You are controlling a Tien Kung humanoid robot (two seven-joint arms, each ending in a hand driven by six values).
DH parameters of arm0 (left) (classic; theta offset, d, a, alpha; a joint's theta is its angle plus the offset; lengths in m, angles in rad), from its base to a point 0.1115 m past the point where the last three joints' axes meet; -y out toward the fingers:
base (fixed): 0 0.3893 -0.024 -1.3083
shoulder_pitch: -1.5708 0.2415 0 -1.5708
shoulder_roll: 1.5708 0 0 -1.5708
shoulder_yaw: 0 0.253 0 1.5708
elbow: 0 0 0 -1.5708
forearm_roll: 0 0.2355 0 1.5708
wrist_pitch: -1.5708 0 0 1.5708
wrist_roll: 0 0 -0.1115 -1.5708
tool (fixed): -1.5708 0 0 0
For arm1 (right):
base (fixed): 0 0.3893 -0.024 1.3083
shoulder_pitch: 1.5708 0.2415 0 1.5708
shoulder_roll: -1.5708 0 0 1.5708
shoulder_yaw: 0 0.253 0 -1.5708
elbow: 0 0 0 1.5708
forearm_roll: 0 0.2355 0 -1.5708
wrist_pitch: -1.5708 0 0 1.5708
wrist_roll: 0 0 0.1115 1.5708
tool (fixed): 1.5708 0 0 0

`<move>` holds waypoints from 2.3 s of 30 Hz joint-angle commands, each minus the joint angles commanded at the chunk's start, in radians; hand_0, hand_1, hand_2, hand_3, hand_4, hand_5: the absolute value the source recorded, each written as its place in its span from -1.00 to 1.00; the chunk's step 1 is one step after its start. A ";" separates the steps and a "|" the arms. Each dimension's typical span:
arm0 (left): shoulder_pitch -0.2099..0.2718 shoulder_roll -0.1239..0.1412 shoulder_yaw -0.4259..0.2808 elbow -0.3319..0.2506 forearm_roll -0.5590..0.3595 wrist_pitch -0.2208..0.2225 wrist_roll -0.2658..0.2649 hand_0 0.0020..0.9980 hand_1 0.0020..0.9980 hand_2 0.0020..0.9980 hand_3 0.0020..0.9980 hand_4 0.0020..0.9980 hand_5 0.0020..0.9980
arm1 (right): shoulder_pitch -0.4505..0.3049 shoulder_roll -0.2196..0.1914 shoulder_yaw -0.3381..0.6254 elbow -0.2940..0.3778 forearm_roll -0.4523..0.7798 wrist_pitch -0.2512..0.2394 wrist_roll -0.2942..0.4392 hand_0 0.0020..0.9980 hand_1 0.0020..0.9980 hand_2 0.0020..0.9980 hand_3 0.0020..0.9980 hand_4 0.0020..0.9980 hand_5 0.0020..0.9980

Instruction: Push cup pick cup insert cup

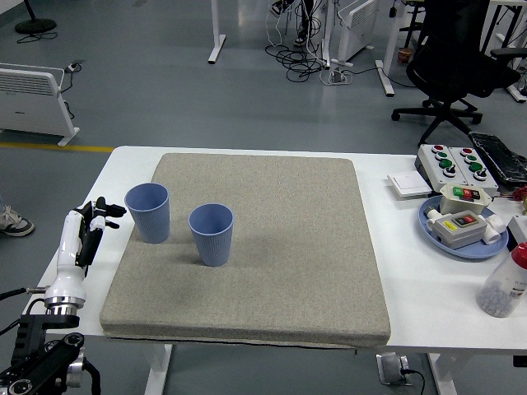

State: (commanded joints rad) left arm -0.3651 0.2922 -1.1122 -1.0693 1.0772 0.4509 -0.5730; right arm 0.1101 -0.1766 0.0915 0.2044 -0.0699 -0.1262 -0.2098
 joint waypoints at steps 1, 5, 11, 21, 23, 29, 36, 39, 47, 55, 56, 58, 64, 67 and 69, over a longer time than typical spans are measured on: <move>-0.009 0.013 -0.021 -0.036 0.046 -0.028 0.046 -0.32 0.00 -0.03 -0.09 0.43 0.90 | 0.000 0.000 -0.001 0.000 0.002 0.000 0.000 0.42 0.26 0.47 0.34 -0.42 0.19; -0.065 0.064 -0.038 -0.125 0.215 -0.144 0.214 0.43 0.60 0.67 0.67 0.84 0.65 | 0.001 -0.001 -0.001 0.000 -0.001 0.000 -0.002 0.42 0.26 0.47 0.34 -0.43 0.19; -0.192 0.119 0.029 -0.148 0.468 -0.376 0.464 0.71 0.79 0.92 0.89 0.91 0.54 | 0.002 -0.001 0.008 0.000 -0.018 0.000 -0.007 0.42 0.26 0.47 0.34 -0.43 0.19; -0.360 0.129 0.185 -0.070 0.874 -0.660 0.577 0.83 0.92 1.00 1.00 1.00 0.23 | 0.001 0.000 0.010 0.001 -0.026 -0.002 -0.008 0.43 0.26 0.46 0.34 -0.42 0.19; -0.386 0.121 0.216 -0.044 0.912 -0.678 0.579 0.83 0.92 1.00 1.00 1.00 0.23 | 0.001 0.000 0.011 0.001 -0.029 -0.002 -0.009 0.43 0.26 0.46 0.34 -0.42 0.19; -0.430 0.095 0.268 0.004 0.931 -0.677 0.574 0.79 0.91 1.00 1.00 1.00 0.21 | -0.001 0.000 0.018 0.002 -0.042 -0.002 -0.012 0.43 0.26 0.46 0.34 -0.43 0.19; -0.473 0.062 0.307 0.051 0.956 -0.686 0.561 0.64 0.81 0.95 1.00 0.99 0.15 | -0.003 0.000 0.024 0.002 -0.055 -0.003 -0.015 0.43 0.26 0.45 0.34 -0.43 0.19; -0.490 0.056 0.333 0.067 0.973 -0.699 0.559 0.38 0.64 0.79 0.99 0.87 -0.08 | -0.003 0.000 0.025 0.002 -0.058 -0.004 -0.014 0.42 0.26 0.45 0.33 -0.43 0.18; -0.527 0.040 0.372 0.119 1.002 -0.714 0.561 0.14 0.52 0.74 0.86 0.75 -0.24 | -0.002 0.000 0.026 0.003 -0.061 -0.006 -0.013 0.42 0.26 0.45 0.33 -0.44 0.18; -0.537 0.033 0.380 0.133 0.996 -0.713 0.561 -0.04 0.43 0.67 0.74 0.74 -0.26 | -0.001 -0.001 0.026 0.003 -0.064 -0.007 -0.013 0.42 0.26 0.45 0.33 -0.44 0.18; -0.537 0.033 0.381 0.133 0.995 -0.714 0.560 -0.30 0.20 0.38 0.35 0.56 -0.45 | -0.001 -0.001 0.027 0.003 -0.065 -0.007 -0.013 0.42 0.26 0.44 0.32 -0.44 0.17; -0.536 0.032 0.382 0.133 0.991 -0.713 0.561 -0.30 0.20 0.38 0.35 0.56 -0.45 | -0.001 -0.001 0.027 0.003 -0.067 -0.008 -0.013 0.42 0.26 0.44 0.32 -0.44 0.17; -0.529 0.035 0.372 0.124 0.979 -0.718 0.562 -0.40 -0.01 0.06 0.04 0.41 -0.55 | -0.001 -0.002 0.027 0.003 -0.068 -0.009 -0.013 0.42 0.26 0.44 0.32 -0.45 0.17; -0.524 0.041 0.358 0.104 0.969 -0.734 0.567 -0.40 -0.01 0.06 0.04 0.41 -0.55 | -0.003 -0.001 0.026 0.003 -0.065 -0.009 -0.012 0.42 0.26 0.44 0.32 -0.45 0.17; -0.522 0.046 0.348 0.087 0.960 -0.749 0.574 -0.43 -0.12 -0.10 -0.05 0.42 -0.53 | -0.003 -0.001 0.027 0.003 -0.065 -0.010 -0.013 0.42 0.26 0.44 0.32 -0.45 0.17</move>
State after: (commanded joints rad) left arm -0.8874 0.3379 -0.7644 -0.9825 2.0368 -0.2983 0.0007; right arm 0.1068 -0.1772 0.1188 0.2074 -0.1350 -0.1360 -0.2225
